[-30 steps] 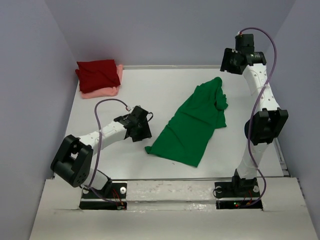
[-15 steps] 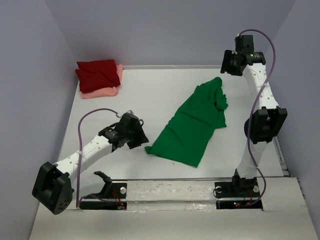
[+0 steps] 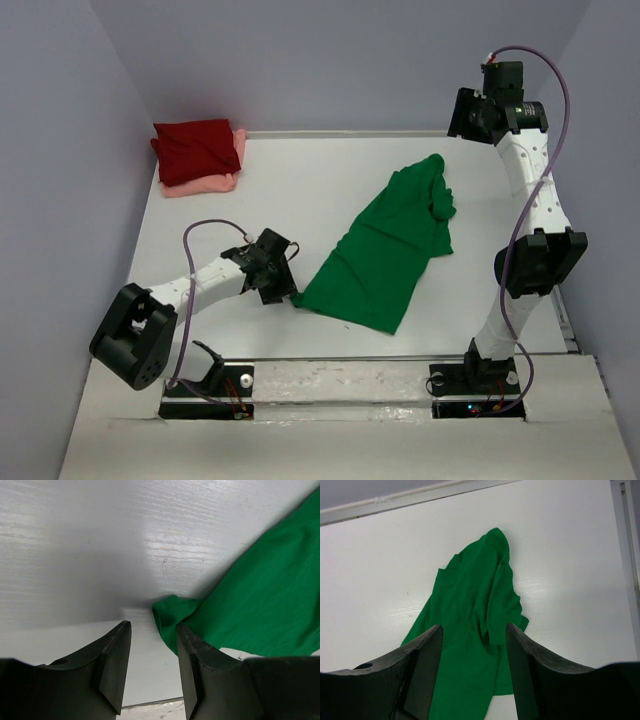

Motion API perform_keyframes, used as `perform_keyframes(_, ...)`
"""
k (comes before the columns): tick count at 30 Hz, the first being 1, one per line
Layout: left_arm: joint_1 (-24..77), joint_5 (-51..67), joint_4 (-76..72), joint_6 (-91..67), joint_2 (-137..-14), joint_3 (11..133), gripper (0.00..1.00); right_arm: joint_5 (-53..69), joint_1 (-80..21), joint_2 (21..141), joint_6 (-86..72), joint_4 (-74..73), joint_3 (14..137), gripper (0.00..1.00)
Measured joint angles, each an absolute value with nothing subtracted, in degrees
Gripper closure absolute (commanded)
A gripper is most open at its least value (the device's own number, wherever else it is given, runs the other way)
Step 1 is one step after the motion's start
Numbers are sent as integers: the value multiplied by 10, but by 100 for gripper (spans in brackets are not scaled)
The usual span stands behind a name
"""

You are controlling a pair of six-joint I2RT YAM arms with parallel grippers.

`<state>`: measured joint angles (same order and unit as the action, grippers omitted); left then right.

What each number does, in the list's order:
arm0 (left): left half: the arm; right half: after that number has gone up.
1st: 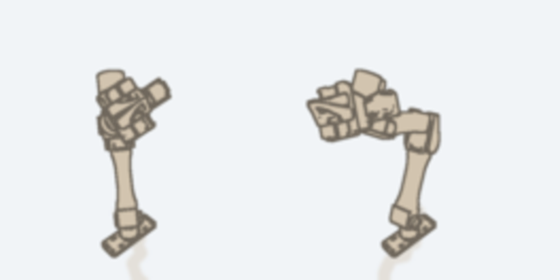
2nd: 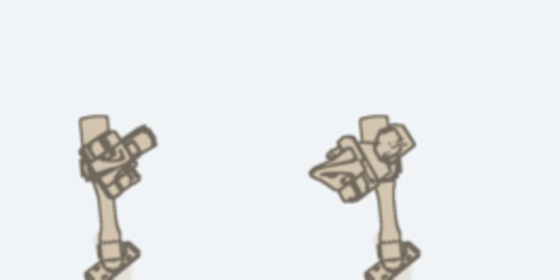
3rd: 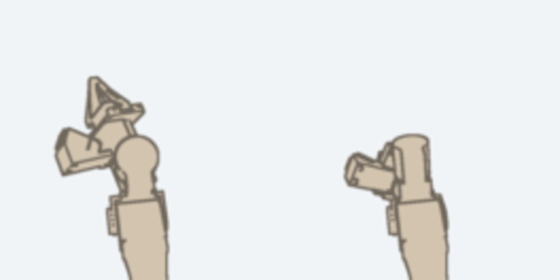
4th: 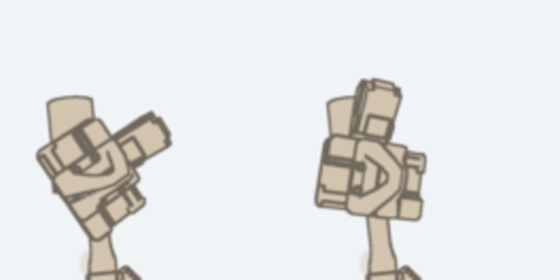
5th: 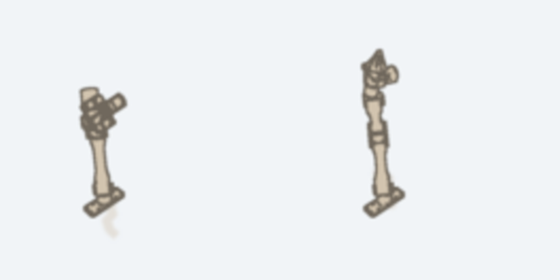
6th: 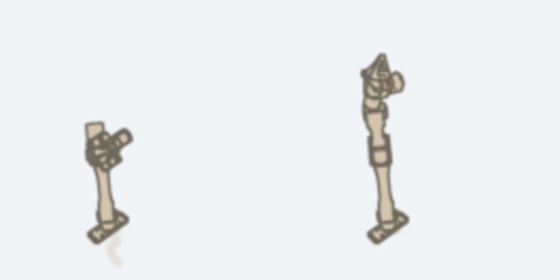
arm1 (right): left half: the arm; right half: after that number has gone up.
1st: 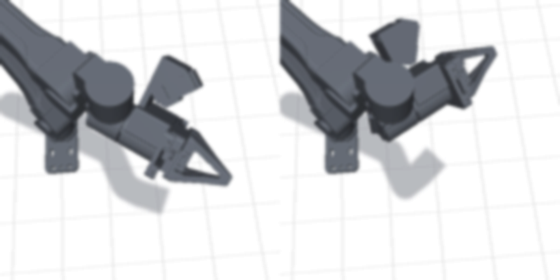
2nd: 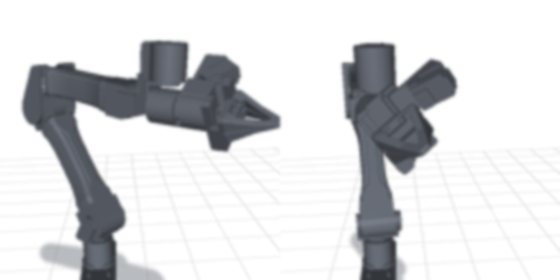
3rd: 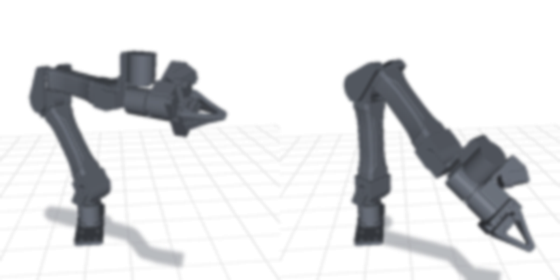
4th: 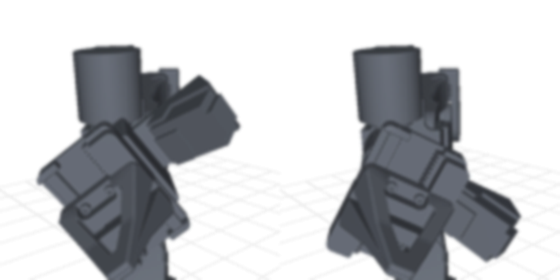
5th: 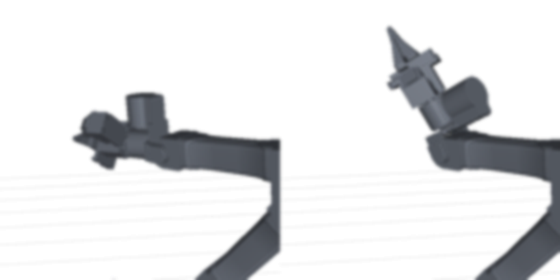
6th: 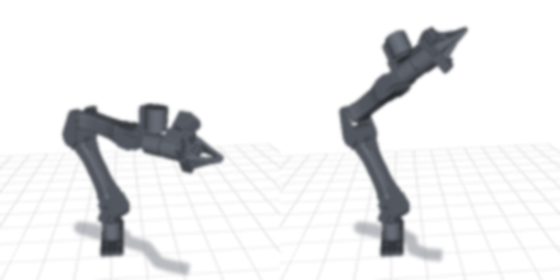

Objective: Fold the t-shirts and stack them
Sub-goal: Move the tshirt to the center of the board

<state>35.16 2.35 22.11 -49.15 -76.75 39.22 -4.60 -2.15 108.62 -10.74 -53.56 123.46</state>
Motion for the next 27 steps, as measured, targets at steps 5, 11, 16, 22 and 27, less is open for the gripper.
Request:
perform_keyframes(5, 352, 28, 209, -489, -768, 389, 50, -46, -22, 1085, -107, -536, 1240, 41)
perform_keyframes(11, 352, 43, 188, -489, -776, 382, 54, -45, -22, 1085, -107, -536, 1240, 41)
perform_keyframes(16, 352, 55, 176, -488, -790, 379, 78, -45, -22, 1085, -107, -536, 1240, 41)
perform_keyframes(22, 353, 60, 165, -484, -795, 379, 100, -42, -22, 1085, -107, -536, 1240, 41)
perform_keyframes(27, 353, 44, 172, -475, -791, 380, 100, -40, -22, 1085, -107, -535, 1239, 41)
